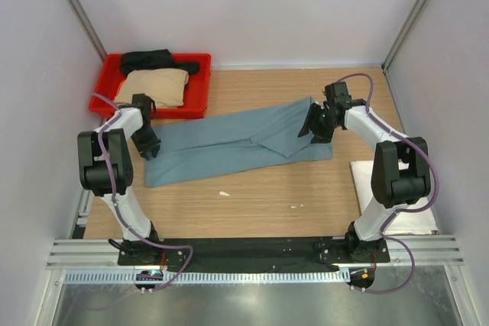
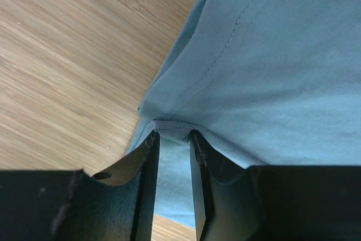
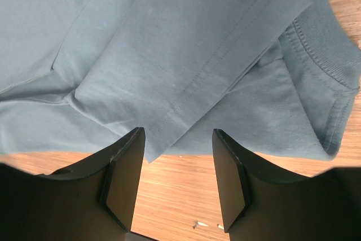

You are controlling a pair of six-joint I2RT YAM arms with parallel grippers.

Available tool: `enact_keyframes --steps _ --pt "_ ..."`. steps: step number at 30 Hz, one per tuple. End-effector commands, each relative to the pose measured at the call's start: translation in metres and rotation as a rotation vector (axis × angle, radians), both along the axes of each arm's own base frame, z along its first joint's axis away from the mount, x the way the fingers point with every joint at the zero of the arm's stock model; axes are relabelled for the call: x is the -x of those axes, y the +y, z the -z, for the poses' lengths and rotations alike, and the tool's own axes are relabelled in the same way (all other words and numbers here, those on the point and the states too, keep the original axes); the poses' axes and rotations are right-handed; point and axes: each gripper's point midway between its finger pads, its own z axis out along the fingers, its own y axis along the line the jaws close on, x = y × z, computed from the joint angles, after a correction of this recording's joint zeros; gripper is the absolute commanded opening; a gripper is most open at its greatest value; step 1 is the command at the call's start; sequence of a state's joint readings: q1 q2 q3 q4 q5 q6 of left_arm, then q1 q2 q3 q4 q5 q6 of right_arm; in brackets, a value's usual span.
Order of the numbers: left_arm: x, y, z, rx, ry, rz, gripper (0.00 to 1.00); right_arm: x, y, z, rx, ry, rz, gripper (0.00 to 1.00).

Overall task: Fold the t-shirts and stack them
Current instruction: Fold the tshirt

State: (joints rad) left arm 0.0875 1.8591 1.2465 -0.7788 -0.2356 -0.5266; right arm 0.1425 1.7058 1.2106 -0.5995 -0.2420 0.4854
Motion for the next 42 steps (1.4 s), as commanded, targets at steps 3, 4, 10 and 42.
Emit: enact_keyframes --steps 3,4,10,42 --pt "-0.012 0.007 0.0 -0.026 -0.029 -0.003 0.28 -0.003 -0.002 -0.02 -0.019 -0.067 -0.008 0.57" --pt "-0.011 0.007 0.0 -0.025 -0.025 -0.004 0.27 -0.002 -0.002 -0.02 -0.019 -0.065 -0.006 0.57" --pt "-0.004 0.004 -0.023 -0.021 -0.093 -0.024 0.35 0.0 -0.008 -0.022 -0.017 -0.07 0.0 0.57" --pt "-0.02 0.017 -0.021 0.082 -0.168 -0.2 0.38 0.004 -0.016 -0.018 -0.033 -0.059 0.013 0.57"
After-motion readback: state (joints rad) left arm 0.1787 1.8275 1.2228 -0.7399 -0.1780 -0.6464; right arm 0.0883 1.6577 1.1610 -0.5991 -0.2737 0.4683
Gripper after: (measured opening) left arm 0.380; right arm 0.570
